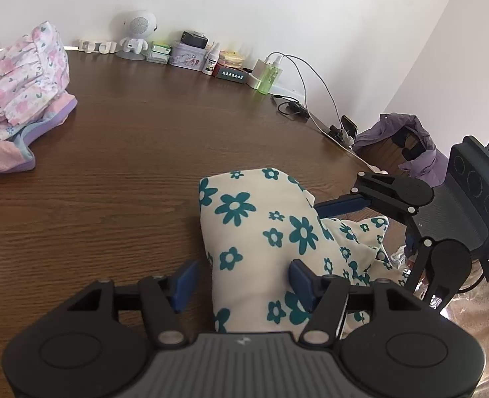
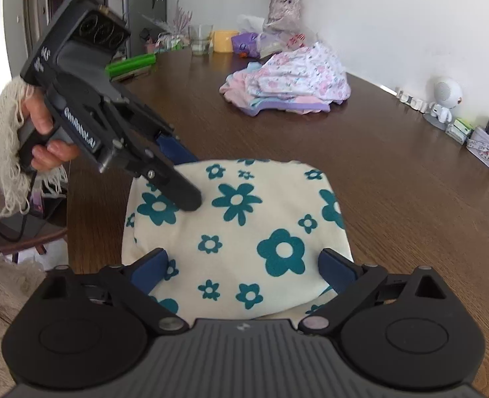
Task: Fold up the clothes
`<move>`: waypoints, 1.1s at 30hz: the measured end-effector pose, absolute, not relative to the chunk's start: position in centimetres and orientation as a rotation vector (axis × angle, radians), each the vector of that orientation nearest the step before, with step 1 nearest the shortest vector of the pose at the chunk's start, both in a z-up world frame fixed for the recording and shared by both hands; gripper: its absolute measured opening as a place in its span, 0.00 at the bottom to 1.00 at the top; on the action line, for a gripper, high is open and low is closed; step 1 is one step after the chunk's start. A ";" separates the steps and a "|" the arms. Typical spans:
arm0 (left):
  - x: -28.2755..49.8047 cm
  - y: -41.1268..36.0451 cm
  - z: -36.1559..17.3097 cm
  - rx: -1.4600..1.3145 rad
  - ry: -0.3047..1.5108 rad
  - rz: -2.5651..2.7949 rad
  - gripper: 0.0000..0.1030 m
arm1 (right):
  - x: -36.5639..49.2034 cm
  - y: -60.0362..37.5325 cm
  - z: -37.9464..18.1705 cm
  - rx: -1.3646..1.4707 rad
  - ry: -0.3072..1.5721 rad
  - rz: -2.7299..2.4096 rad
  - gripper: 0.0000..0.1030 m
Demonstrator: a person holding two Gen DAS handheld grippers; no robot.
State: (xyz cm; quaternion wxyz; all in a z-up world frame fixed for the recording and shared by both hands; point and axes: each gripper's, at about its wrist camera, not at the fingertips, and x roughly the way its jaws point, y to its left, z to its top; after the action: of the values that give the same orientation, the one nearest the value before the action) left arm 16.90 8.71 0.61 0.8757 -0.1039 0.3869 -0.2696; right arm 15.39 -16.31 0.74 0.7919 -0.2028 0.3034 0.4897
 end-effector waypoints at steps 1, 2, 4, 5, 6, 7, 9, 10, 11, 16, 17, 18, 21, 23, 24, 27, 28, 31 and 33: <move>16.7 9.1 0.7 -0.227 0.805 -0.557 0.60 | 15.4 -16.7 1.1 -0.421 0.648 1.051 0.92; 16.5 9.4 0.7 -0.237 0.803 -0.551 0.62 | 15.4 -17.2 1.4 -0.405 0.643 1.048 0.92; 16.1 10.1 0.6 -0.266 0.810 -0.539 0.63 | 15.3 -18.1 2.1 -0.375 0.633 1.041 0.84; 16.0 10.4 0.5 -0.285 0.815 -0.545 0.63 | 15.3 -18.3 2.1 -0.366 0.637 1.045 0.80; 15.8 10.6 0.4 -0.301 0.823 -0.552 0.63 | 15.3 -18.3 2.0 -0.372 0.641 1.046 0.67; 15.8 10.7 0.3 -0.317 0.834 -0.558 0.63 | 15.2 -18.3 1.9 -0.379 0.644 1.046 0.49; 15.8 10.7 -0.2 -0.361 0.858 -0.577 0.63 | 15.3 -18.2 1.6 -0.390 0.647 1.047 0.40; 15.8 10.7 -0.5 -0.385 0.870 -0.585 0.63 | 15.4 -18.2 1.5 -0.388 0.647 1.050 0.40; 15.9 10.6 -0.9 -0.410 0.882 -0.592 0.64 | 15.5 -18.3 1.4 -0.386 0.648 1.049 0.40; 16.5 10.4 -2.2 -0.556 0.866 -0.624 0.69 | 15.6 -19.0 0.6 -0.352 0.664 1.033 0.39; 16.7 10.4 -2.5 -0.591 0.860 -0.628 0.69 | 15.6 -19.2 0.5 -0.338 0.667 1.030 0.39; 16.8 10.4 -2.7 -0.625 0.854 -0.623 0.69 | 15.6 -19.4 0.4 -0.325 0.669 1.027 0.39; 16.9 10.5 -3.2 -0.693 0.834 -0.568 0.56 | 15.4 -20.0 0.0 -0.289 0.667 1.019 0.38; 16.9 10.5 -3.6 -0.728 0.826 -0.531 0.43 | 15.4 -20.2 -0.2 -0.271 0.663 1.014 0.37; 16.9 10.6 -3.6 -0.740 0.814 -0.531 0.39 | 15.4 -20.2 -0.2 -0.264 0.661 1.011 0.37; 16.6 10.1 -2.2 -0.661 0.753 -0.518 0.29 | 15.3 -20.0 -0.4 -0.248 0.652 1.001 0.37; 16.4 9.8 -1.4 -0.600 0.722 -0.508 0.27 | 15.4 -19.8 -0.3 -0.245 0.646 0.997 0.36; 15.7 8.8 1.0 -0.418 0.645 -0.475 0.26 | 15.4 -19.1 0.0 -0.227 0.639 0.984 0.35; 15.1 7.9 2.3 -0.287 0.601 -0.439 0.26 | 15.2 -19.0 0.5 -0.218 0.629 0.977 0.35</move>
State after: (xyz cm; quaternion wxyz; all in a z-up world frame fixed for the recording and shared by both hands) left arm 15.13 7.89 2.28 0.9216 -0.1396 0.2925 -0.2136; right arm 15.17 -19.01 0.50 0.8303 -0.1029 0.2966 0.4605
